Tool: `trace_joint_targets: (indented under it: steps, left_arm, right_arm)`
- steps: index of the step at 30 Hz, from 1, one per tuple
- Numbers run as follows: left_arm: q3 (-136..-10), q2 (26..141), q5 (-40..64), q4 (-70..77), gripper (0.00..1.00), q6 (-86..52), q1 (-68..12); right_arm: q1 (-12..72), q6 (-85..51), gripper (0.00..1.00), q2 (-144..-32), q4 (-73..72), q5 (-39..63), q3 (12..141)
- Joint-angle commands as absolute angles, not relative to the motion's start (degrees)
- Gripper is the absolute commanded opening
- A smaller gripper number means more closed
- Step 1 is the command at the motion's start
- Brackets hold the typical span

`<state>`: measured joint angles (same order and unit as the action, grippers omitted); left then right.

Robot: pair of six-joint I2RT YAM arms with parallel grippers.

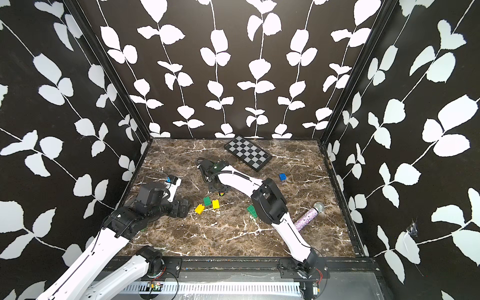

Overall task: Assemble the letter h with lego
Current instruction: Assemble the lego brick with the lego brick.

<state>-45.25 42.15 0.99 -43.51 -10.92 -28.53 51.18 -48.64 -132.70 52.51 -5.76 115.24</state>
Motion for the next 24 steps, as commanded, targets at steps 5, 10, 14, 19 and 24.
trace_joint_targets:
  steps: [5,10,14,19,24]
  left_arm:
    - [-44.9,41.3,1.3,-43.9,0.99,-10.7,-28.9]
    - [-44.9,41.0,1.1,-43.8,0.99,-10.7,-29.1]
    - [-44.9,41.0,1.1,-43.9,0.99,-10.7,-29.1]
    - [-44.9,40.8,1.1,-43.9,0.99,-10.7,-29.1]
    - [-44.9,40.8,1.0,-43.9,0.99,-10.7,-29.2]
  right_arm:
    - [51.5,-50.4,0.08,-138.3,57.4,-5.8,115.1]
    - [51.6,-50.1,0.06,-138.3,58.2,-5.4,114.8]
    - [51.7,-51.1,0.06,-135.5,55.0,-5.2,109.7]
    - [51.8,-50.5,0.05,-134.6,52.1,-1.9,107.6]
    - [52.2,-49.5,0.05,-134.2,53.6,-3.7,107.5]
